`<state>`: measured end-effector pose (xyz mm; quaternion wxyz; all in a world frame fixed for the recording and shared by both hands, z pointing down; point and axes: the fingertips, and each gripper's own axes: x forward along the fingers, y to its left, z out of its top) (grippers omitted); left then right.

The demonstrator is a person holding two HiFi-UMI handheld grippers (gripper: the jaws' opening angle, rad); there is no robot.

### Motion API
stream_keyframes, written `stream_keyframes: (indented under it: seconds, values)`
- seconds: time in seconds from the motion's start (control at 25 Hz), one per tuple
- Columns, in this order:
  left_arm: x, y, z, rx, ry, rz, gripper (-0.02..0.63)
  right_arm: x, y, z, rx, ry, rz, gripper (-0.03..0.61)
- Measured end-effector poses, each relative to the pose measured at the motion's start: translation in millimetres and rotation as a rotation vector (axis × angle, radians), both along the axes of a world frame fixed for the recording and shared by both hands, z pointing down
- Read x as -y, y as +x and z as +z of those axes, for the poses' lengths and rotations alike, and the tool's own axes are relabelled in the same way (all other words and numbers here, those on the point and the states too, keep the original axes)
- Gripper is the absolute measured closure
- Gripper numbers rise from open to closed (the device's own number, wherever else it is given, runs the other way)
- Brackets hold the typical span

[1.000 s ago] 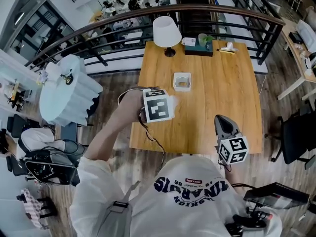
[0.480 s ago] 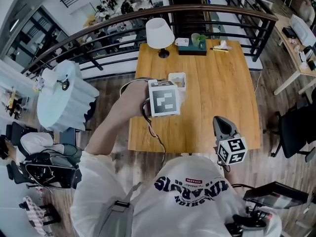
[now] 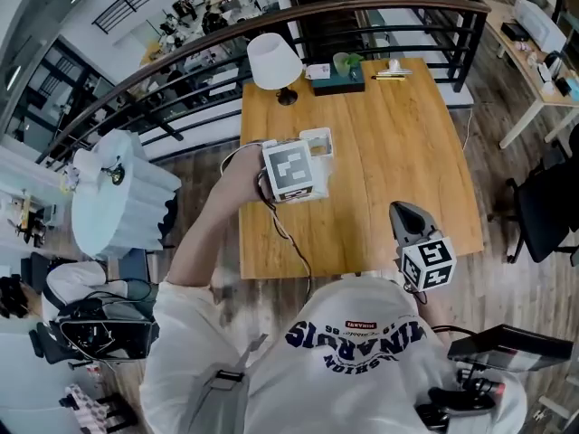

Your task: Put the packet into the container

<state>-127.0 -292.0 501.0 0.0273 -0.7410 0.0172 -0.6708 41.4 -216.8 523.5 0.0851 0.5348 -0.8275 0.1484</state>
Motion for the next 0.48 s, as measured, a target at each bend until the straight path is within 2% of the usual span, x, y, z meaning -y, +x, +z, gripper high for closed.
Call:
stream_keyframes:
  seconds: [0.08, 0.28, 0.48]
  values:
    - [18.4, 3.7, 8.9, 0.007, -0.005, -0.008, 0.347, 1.5, 6.4, -0.6, 0.005, -0.003, 0.015, 0.568]
    - [74.2, 11.3, 30.4, 0.043, 0.050, 0.006, 0.347, 5.0, 28.3, -0.3, 0.008, -0.012, 0.059, 0.568]
    - [129.8, 17.6, 64.8, 0.029, 0.053, 0.018, 0.347, 0.1, 45.1, 8.8, 0.013, -0.026, 0.110, 0.568]
